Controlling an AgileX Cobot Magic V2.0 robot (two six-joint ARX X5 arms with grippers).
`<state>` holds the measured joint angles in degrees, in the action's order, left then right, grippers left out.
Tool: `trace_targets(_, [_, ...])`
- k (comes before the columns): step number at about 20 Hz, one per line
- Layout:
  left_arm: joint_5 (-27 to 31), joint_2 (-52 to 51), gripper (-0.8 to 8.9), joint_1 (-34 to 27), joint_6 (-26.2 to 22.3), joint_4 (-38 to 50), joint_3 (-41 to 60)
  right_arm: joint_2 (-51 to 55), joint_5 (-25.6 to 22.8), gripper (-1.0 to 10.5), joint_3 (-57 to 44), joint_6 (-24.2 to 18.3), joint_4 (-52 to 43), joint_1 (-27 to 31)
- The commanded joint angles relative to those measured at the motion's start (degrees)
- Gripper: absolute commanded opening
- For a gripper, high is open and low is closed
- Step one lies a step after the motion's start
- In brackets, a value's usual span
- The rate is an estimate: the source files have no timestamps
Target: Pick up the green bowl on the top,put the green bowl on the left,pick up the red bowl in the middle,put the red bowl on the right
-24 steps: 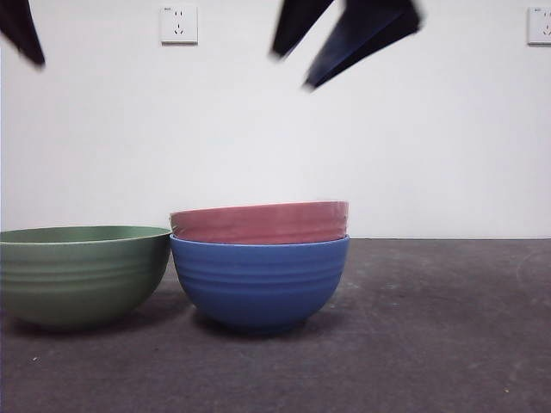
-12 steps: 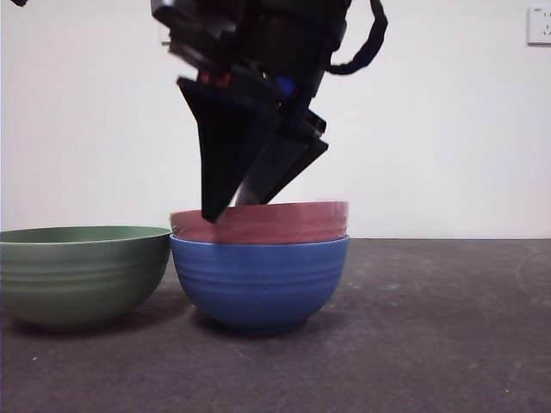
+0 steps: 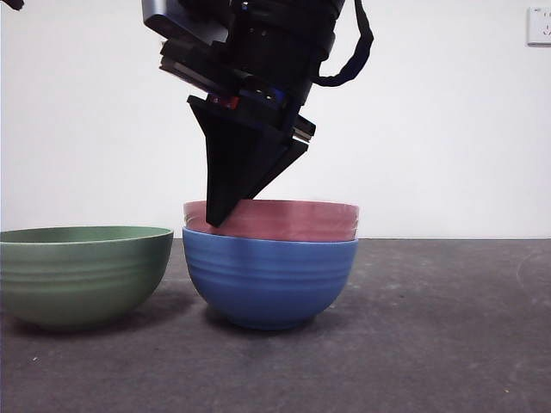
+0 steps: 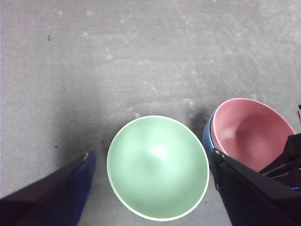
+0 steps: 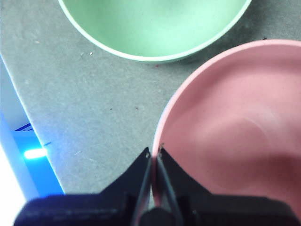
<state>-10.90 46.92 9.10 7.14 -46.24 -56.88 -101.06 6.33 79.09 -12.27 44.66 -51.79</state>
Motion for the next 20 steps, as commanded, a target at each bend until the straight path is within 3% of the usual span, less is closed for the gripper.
trace_targets(1, [0.2,0.0,4.09,0.0,0.2,0.2,0.2,0.0,-3.2,-0.2,-0.1,0.2,0.1,-0.6])
trace_targets(12, [0.3,0.0,4.09,0.0,0.2,1.6,0.2,6.2,-6.3,-0.2,0.0,0.2,0.2,-1.3])
trace_targets(17, [0.3,0.0,4.09,0.0,0.2,2.0,0.2,13.9,-20.5,-0.2,0.0,3.9,5.5,-0.6])
trace_targets(20, [0.3,0.0,4.09,0.0,0.2,2.6,0.2,19.3,-21.7,-0.2,-0.1,10.0,14.1,3.2])
